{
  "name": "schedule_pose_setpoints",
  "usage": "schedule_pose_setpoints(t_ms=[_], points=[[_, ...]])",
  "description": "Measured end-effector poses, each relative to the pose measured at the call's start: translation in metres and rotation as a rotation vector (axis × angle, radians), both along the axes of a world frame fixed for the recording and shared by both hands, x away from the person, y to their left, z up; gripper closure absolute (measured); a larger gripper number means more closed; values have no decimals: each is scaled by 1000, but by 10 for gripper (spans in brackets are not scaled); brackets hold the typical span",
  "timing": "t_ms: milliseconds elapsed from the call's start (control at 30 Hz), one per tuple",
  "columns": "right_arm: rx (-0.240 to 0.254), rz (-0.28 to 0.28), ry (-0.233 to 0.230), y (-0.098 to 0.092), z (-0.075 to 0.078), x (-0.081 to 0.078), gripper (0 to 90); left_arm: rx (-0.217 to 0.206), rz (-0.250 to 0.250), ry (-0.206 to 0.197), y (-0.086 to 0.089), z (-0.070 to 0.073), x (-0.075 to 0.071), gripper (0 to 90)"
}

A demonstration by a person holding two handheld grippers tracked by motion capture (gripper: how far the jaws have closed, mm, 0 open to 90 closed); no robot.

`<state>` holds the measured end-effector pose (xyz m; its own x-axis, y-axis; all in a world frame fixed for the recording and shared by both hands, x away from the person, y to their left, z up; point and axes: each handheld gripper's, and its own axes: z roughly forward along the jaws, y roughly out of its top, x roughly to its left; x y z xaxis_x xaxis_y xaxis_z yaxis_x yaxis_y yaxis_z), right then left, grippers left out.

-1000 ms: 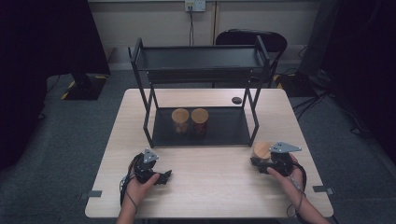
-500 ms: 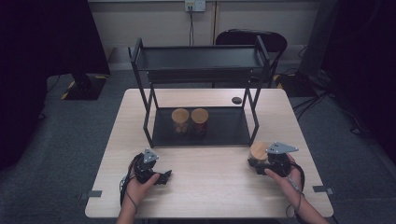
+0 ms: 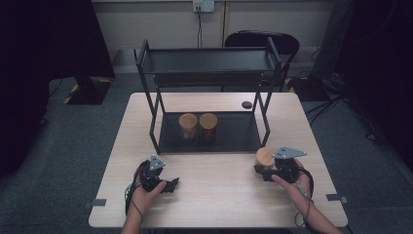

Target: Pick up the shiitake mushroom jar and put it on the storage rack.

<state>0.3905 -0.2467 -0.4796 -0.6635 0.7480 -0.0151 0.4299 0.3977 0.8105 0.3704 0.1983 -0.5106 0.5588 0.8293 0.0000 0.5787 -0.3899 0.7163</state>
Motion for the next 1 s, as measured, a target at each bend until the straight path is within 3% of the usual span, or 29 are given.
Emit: schedule_pose_setpoints(t_ms=[567, 1000], points=[[2, 34, -10, 27, 11, 9, 253, 0, 0, 0, 0, 0, 0, 3], [0, 37, -4, 42, 12, 17, 253, 0, 0, 0, 0, 0, 0, 3]])
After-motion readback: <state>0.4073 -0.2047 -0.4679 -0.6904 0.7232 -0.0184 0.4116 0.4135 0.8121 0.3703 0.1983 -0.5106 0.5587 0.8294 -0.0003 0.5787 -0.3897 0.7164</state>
